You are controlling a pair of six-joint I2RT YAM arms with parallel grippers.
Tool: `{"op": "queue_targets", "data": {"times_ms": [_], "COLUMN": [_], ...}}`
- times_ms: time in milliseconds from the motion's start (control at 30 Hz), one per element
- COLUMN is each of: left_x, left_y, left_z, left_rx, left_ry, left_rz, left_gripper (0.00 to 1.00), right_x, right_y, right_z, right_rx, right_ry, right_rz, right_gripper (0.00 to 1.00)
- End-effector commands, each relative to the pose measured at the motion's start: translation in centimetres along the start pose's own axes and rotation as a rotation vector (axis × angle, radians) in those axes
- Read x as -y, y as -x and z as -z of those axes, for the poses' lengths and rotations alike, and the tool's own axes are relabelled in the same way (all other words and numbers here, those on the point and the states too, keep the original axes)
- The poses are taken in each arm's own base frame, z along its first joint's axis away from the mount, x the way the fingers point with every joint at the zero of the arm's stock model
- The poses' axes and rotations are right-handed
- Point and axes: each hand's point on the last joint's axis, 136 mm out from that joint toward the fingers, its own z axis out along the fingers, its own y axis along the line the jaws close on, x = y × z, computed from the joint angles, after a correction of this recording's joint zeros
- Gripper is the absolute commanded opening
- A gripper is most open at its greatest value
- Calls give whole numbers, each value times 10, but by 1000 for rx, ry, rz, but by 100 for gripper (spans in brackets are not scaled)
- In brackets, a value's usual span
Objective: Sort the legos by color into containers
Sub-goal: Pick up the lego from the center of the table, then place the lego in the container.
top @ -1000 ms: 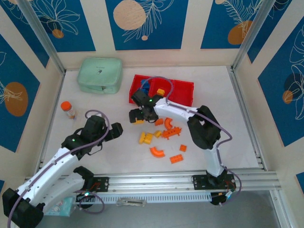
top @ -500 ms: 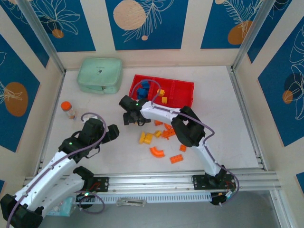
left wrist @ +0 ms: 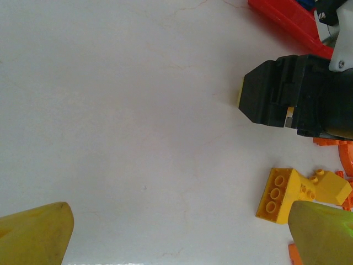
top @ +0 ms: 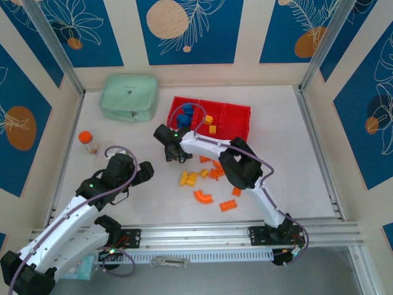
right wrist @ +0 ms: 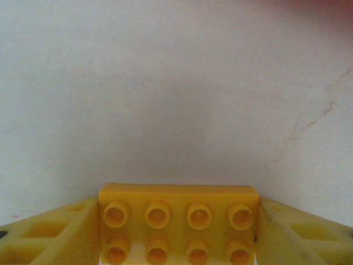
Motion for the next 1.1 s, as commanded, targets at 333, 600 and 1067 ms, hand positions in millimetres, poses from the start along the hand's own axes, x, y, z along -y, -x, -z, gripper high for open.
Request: {"op": "queue_targets", "data": {"times_ms": [333, 600, 1067], "left_x": [12, 46, 87], "left_y": [5, 4, 19], "left_z": [2, -18, -51], "left_rx": [-14, -95, -150], "left_ry": [-40, -127, -172], "left_rz": [1, -34, -78], "left_gripper": [99, 99, 99], "right_x": [15, 87, 159], "right_y": [27, 70, 156], "right_z": [59, 84, 38], "right_rx": [113, 210, 242], "right_ry": [68, 27, -30], "right_rz": [24, -22, -4], "right_gripper": [58, 58, 61]}}
